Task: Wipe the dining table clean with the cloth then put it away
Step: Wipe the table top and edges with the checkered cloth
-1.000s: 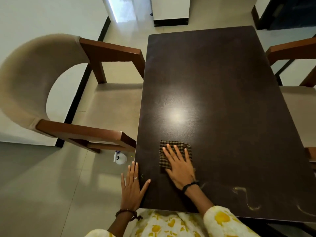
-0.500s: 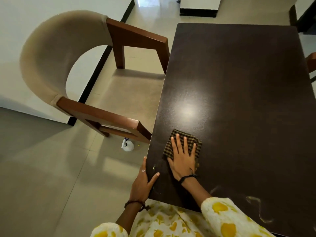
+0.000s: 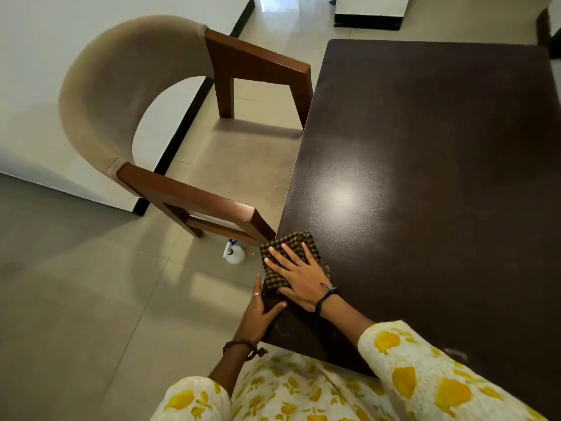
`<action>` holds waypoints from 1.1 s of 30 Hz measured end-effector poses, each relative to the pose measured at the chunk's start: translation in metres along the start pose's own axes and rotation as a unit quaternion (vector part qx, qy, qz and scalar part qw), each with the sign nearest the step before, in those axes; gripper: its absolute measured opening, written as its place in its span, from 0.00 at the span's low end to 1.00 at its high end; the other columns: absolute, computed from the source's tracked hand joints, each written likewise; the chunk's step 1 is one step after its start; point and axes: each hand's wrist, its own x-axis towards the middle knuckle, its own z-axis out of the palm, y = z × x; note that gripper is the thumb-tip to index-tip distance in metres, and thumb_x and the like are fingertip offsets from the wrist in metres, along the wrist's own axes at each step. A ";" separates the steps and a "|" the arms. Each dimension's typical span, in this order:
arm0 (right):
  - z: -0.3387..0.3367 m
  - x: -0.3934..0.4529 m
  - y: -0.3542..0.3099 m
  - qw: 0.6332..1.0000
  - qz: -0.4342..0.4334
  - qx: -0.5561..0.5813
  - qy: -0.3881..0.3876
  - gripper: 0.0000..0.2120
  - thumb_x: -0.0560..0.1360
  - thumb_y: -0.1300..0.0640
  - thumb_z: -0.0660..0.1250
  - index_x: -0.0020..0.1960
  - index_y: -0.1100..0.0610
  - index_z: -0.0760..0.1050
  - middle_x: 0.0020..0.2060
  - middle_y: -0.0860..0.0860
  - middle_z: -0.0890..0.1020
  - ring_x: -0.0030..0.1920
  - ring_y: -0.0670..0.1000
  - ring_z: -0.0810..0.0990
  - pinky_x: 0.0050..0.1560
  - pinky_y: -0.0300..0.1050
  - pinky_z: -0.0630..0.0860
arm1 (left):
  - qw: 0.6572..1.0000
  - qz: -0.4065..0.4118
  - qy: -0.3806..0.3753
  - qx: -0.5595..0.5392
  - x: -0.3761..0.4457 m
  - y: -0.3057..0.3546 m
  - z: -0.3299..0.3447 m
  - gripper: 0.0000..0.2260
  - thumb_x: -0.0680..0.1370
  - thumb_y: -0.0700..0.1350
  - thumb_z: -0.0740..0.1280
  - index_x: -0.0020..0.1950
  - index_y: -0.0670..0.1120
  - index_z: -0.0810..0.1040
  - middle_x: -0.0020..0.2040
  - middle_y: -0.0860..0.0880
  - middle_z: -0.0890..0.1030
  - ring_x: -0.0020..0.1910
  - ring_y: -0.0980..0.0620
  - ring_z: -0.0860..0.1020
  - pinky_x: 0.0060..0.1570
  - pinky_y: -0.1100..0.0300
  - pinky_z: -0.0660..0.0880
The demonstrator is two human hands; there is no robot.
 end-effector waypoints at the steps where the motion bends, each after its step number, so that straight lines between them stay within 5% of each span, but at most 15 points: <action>1: -0.001 -0.005 0.004 1.000 -0.027 -0.009 -0.009 0.32 0.75 0.45 0.61 0.75 0.48 0.54 0.76 0.48 0.54 0.76 0.54 0.49 0.67 0.62 0.33 | 1.000 0.000 -0.001 -0.003 0.000 0.000 0.000 0.40 0.74 0.49 0.68 0.75 0.45 0.44 0.69 0.55 0.59 0.66 0.60 0.61 0.53 0.82 0.59; 4: -0.010 -0.028 0.019 0.995 -0.090 -0.038 -0.033 0.32 0.71 0.44 0.66 0.72 0.46 0.61 0.73 0.48 0.62 0.73 0.54 0.58 0.67 0.64 0.43 | 1.000 0.010 -0.006 -0.015 0.001 -0.005 0.000 0.40 0.74 0.50 0.68 0.75 0.46 0.44 0.70 0.51 0.62 0.66 0.57 0.65 0.60 0.73 0.63; 8: -0.009 -0.065 0.061 0.996 -0.085 -0.012 -0.026 0.36 0.67 0.51 0.71 0.72 0.44 0.61 0.73 0.47 0.58 0.72 0.52 0.53 0.73 0.55 0.32 | 0.999 0.013 -0.011 -0.032 0.000 -0.006 0.000 0.44 0.68 0.63 0.68 0.74 0.52 0.46 0.68 0.53 0.66 0.64 0.57 0.69 0.64 0.55 0.68; 10: -0.017 -0.072 0.071 0.999 -0.044 -0.006 -0.021 0.36 0.68 0.51 0.71 0.72 0.43 0.60 0.74 0.46 0.59 0.73 0.51 0.56 0.71 0.49 0.32 | 0.999 0.020 -0.008 -0.032 0.000 -0.005 0.000 0.41 0.69 0.62 0.68 0.73 0.55 0.48 0.67 0.54 0.67 0.63 0.58 0.70 0.63 0.57 0.68; 12: -0.023 -0.064 0.070 0.999 -0.001 0.034 -0.037 0.32 0.75 0.54 0.64 0.74 0.41 0.54 0.75 0.44 0.51 0.76 0.49 0.48 0.70 0.47 0.28 | 0.999 0.024 -0.006 -0.034 0.002 -0.007 0.000 0.39 0.69 0.59 0.68 0.73 0.54 0.49 0.66 0.54 0.68 0.63 0.58 0.70 0.62 0.60 0.69; 16: -0.031 -0.022 0.049 0.995 0.065 0.063 -0.033 0.29 0.78 0.56 0.60 0.74 0.41 0.53 0.77 0.46 0.48 0.76 0.49 0.43 0.71 0.55 0.32 | 0.999 0.033 0.000 -0.032 0.005 -0.012 0.001 0.41 0.68 0.63 0.69 0.73 0.54 0.51 0.66 0.53 0.69 0.62 0.59 0.71 0.62 0.57 0.70; 21: -0.037 0.015 0.028 0.996 0.027 0.048 -0.067 0.27 0.78 0.56 0.60 0.74 0.42 0.56 0.77 0.48 0.47 0.76 0.51 0.43 0.71 0.62 0.34 | 0.999 0.041 0.010 -0.019 0.008 -0.021 0.001 0.40 0.68 0.64 0.68 0.74 0.53 0.54 0.69 0.52 0.67 0.65 0.57 0.69 0.63 0.50 0.69; 24: -0.035 0.016 0.023 0.996 -0.011 0.035 -0.081 0.26 0.78 0.57 0.59 0.73 0.42 0.57 0.77 0.47 0.47 0.76 0.51 0.43 0.70 0.64 0.34 | 0.999 0.043 0.030 0.001 0.004 -0.017 0.001 0.40 0.69 0.63 0.68 0.74 0.51 0.54 0.71 0.50 0.64 0.66 0.56 0.66 0.66 0.55 0.66; 29: -0.029 0.001 0.019 0.987 -0.104 0.003 -0.118 0.28 0.78 0.60 0.59 0.74 0.43 0.56 0.77 0.46 0.49 0.76 0.51 0.43 0.69 0.64 0.32 | 0.981 0.078 0.094 0.152 -0.001 -0.013 0.005 0.39 0.72 0.62 0.63 0.74 0.42 0.54 0.73 0.43 0.61 0.69 0.47 0.63 0.67 0.55 0.61; 33: -0.023 -0.025 0.034 0.982 -0.150 -0.003 -0.118 0.32 0.77 0.64 0.59 0.75 0.46 0.51 0.77 0.45 0.49 0.76 0.50 0.43 0.69 0.62 0.31 | 0.922 0.108 0.197 0.315 -0.015 -0.007 0.026 0.35 0.76 0.65 0.47 0.72 0.38 0.58 0.71 0.38 0.63 0.68 0.41 0.63 0.66 0.47 0.60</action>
